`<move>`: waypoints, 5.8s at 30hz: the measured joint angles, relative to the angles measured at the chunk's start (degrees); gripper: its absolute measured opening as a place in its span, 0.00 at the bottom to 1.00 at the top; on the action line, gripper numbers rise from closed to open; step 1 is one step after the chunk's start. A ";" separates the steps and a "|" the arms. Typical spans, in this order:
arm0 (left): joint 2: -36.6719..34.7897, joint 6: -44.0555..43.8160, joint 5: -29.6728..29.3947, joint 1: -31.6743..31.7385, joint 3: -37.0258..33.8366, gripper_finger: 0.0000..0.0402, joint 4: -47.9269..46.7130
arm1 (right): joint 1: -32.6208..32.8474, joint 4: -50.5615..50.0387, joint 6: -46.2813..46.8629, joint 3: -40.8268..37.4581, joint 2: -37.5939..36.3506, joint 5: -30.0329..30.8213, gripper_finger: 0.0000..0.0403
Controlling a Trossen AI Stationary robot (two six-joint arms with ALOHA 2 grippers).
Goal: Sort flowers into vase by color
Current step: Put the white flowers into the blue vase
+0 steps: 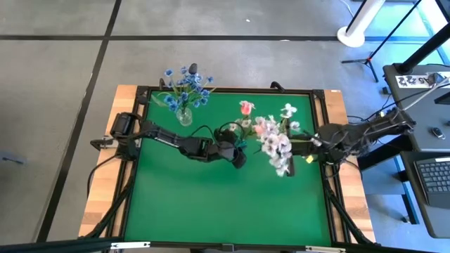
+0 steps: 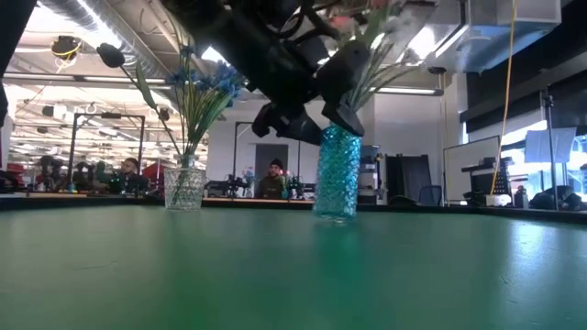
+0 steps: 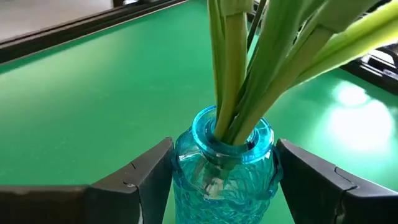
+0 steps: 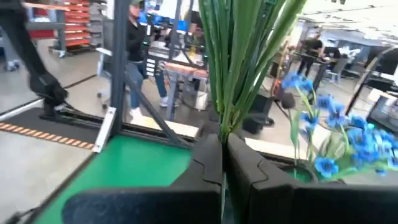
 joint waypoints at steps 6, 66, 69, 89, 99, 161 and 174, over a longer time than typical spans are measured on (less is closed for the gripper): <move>-0.17 -3.53 0.93 1.57 0.07 0.60 -1.33 | 6.89 -9.97 -1.66 8.83 -0.47 2.46 0.00; -6.47 9.74 14.91 -4.42 0.04 0.60 7.24 | 11.90 36.90 -14.33 -16.07 6.43 16.21 0.00; -6.47 9.93 15.09 -4.77 0.04 0.60 7.67 | 10.45 37.07 -13.09 -16.07 8.46 16.30 0.00; -6.45 9.59 11.54 -4.79 0.04 0.60 4.04 | 10.20 36.17 -13.43 -15.76 6.33 17.83 0.00; -6.45 9.39 11.51 -4.37 0.04 0.60 3.57 | 10.19 32.42 -13.09 -15.69 6.37 20.55 0.00; -2.99 14.29 3.43 -5.71 -0.02 0.60 9.60 | 7.04 23.38 -4.09 -15.72 9.15 22.30 0.00; -3.10 16.02 4.53 -6.33 -0.02 0.60 12.34 | 7.02 20.34 0.43 -15.71 14.20 24.10 0.00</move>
